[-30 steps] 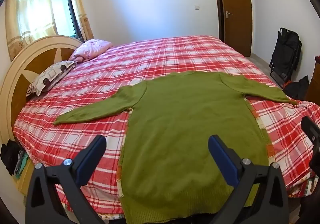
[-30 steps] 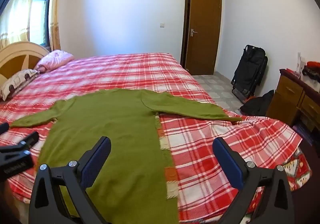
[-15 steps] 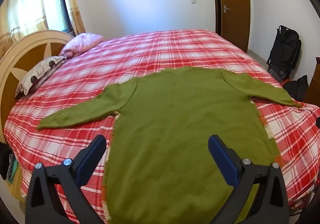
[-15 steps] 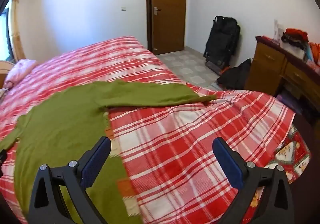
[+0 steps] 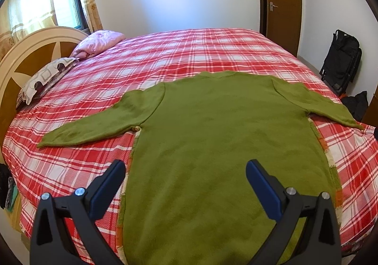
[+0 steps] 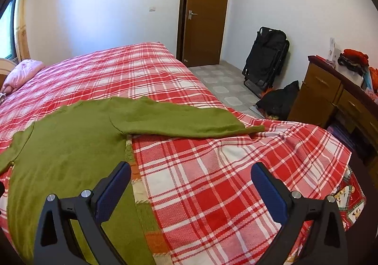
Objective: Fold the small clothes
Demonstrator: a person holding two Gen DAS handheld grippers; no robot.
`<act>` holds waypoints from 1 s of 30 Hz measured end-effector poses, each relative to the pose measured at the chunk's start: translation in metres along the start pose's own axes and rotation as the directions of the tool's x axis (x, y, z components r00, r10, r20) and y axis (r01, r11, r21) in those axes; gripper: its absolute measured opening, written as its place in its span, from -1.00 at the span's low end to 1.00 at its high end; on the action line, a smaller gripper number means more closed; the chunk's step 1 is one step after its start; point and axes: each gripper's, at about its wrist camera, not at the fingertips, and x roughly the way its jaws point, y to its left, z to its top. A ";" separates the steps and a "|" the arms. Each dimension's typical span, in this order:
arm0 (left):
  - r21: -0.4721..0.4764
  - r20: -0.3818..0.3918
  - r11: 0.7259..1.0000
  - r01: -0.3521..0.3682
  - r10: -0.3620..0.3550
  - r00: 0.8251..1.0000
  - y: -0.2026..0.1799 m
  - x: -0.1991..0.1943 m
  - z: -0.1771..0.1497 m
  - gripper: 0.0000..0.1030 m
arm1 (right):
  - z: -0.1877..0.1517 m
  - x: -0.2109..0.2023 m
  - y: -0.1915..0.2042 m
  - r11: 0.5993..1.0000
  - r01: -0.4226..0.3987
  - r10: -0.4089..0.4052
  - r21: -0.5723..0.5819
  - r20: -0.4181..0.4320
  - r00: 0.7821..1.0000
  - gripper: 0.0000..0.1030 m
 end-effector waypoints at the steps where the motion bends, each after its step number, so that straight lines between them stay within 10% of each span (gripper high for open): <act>1: -0.003 0.002 1.000 0.001 -0.001 1.000 0.001 0.001 0.000 1.00 | 0.001 0.003 0.000 1.000 0.003 -0.003 0.005 -0.004 1.000 0.97; 30: -0.031 -0.011 0.999 -0.023 0.022 1.000 0.013 0.018 0.002 1.00 | 0.002 -0.014 0.110 0.978 -0.185 0.186 -0.091 -0.001 0.983 0.97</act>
